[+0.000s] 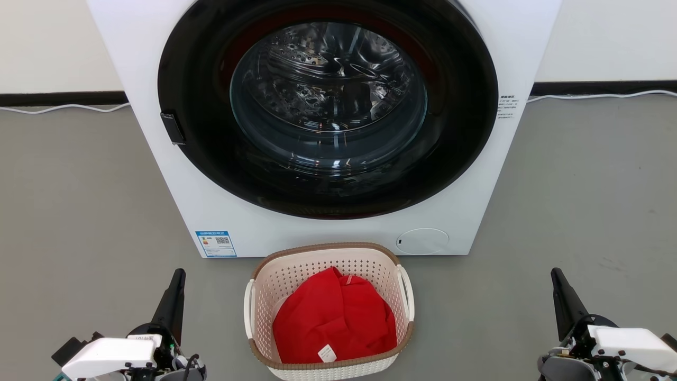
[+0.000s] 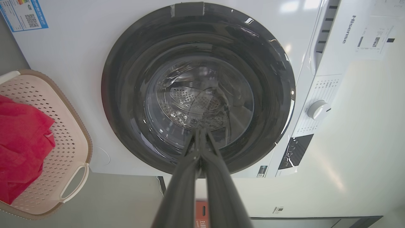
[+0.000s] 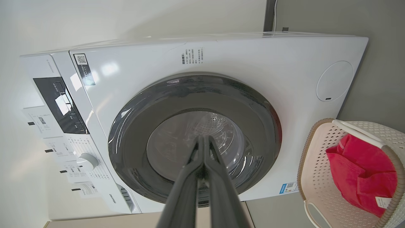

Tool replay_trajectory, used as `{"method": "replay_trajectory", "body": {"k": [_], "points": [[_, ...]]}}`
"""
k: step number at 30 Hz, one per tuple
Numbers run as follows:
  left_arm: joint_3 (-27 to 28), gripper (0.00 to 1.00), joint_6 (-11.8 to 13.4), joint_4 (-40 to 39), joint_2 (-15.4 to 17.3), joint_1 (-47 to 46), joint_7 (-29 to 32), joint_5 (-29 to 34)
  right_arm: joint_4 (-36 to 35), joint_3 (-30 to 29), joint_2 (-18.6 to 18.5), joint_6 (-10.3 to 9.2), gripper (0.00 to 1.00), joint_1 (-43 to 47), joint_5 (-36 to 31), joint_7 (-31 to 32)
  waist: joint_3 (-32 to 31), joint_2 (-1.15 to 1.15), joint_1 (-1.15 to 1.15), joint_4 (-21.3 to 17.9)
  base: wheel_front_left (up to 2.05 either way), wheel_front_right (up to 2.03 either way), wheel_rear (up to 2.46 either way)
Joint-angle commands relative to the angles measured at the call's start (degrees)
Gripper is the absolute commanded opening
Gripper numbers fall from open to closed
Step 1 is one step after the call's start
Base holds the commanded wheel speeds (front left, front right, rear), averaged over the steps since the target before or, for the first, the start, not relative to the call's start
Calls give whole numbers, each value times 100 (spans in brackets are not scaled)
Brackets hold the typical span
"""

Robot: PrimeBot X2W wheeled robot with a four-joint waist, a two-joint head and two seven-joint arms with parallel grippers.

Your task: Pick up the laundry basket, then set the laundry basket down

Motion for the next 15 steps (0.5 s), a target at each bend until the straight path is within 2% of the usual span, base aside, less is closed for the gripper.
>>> {"method": "replay_trajectory", "body": {"k": [1, 15], "points": [[192, 0, -37, -124, 32, -296, 30, 29, -170, 126, -40, 42, 0, -327, -9, 60, 0, 0, 0, 0, 0, 0, 0], [209, 0, -37, -123, 20, -297, 44, 43, -169, 109, -28, 42, 0, -328, -22, 73, 0, 0, 0, 0, 0, 0, 0]]}}
